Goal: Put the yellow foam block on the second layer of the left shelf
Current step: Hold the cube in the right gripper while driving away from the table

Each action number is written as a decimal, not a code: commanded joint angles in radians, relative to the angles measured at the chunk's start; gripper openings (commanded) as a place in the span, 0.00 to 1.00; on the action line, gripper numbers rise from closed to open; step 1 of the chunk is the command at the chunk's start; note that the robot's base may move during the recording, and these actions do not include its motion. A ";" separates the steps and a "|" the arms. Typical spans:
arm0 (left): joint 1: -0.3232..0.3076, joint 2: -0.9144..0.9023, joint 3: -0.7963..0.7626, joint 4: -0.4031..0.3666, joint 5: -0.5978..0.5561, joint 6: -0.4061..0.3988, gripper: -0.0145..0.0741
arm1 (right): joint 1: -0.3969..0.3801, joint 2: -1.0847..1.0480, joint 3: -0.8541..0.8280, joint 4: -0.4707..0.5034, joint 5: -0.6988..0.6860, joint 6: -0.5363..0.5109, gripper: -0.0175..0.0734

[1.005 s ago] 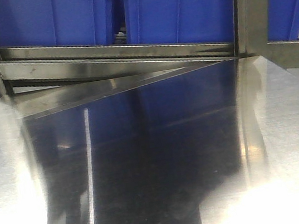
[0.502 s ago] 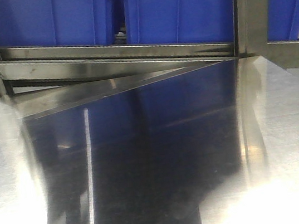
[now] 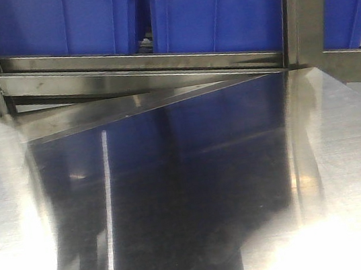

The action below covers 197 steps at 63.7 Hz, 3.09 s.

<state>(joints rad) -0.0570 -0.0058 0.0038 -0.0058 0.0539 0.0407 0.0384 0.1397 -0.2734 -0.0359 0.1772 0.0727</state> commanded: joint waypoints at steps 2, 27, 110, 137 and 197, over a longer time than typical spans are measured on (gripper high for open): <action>-0.004 -0.020 0.028 -0.005 -0.083 -0.004 0.30 | -0.005 0.010 -0.026 -0.012 -0.087 -0.009 0.74; -0.004 -0.020 0.028 -0.005 -0.083 -0.004 0.30 | -0.005 0.010 -0.026 -0.012 -0.086 -0.009 0.74; -0.004 -0.020 0.028 -0.005 -0.083 -0.004 0.30 | -0.003 0.010 -0.026 -0.012 -0.084 -0.009 0.74; -0.004 -0.020 0.028 -0.005 -0.083 -0.004 0.30 | -0.003 0.010 -0.026 -0.012 -0.084 -0.009 0.74; -0.004 -0.016 0.028 -0.005 -0.083 -0.004 0.30 | -0.003 0.012 -0.026 -0.012 -0.083 -0.009 0.74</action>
<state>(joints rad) -0.0570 -0.0058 0.0038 -0.0058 0.0539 0.0407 0.0384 0.1397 -0.2734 -0.0384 0.1851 0.0709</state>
